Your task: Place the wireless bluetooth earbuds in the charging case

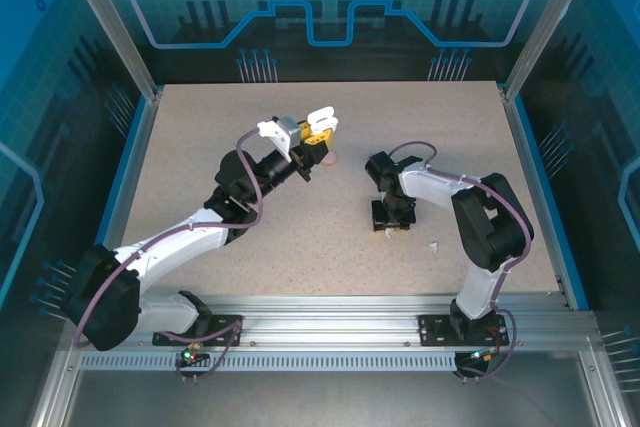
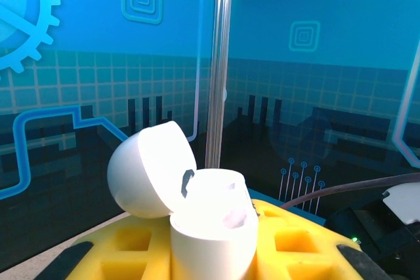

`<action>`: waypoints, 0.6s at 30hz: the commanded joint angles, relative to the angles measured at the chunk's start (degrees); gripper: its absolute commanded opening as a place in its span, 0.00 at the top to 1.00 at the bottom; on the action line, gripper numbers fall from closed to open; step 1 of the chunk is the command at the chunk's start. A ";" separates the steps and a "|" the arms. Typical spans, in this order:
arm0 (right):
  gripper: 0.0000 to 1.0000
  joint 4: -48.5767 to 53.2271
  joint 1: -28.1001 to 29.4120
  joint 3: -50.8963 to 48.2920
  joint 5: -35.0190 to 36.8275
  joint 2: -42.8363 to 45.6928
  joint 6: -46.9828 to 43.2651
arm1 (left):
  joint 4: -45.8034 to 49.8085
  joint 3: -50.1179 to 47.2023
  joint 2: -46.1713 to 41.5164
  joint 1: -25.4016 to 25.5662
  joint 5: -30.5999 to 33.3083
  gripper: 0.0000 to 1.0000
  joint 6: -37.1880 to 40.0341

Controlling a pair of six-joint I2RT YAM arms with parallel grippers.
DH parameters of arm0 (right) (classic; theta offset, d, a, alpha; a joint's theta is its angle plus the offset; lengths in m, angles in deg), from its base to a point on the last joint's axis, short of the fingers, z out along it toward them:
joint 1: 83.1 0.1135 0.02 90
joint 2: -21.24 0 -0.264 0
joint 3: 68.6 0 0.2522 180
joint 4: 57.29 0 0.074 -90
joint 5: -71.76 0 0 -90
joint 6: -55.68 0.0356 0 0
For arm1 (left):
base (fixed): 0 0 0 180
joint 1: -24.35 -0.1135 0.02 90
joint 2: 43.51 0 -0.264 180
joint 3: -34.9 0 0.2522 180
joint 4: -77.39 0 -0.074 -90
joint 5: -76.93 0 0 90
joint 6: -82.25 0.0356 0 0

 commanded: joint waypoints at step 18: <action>0.74 -0.78 0.99 -0.88 1.10 2.05 2.31 | -2.28 1.86 0.18 0.34 -0.60 1.00 0.03</action>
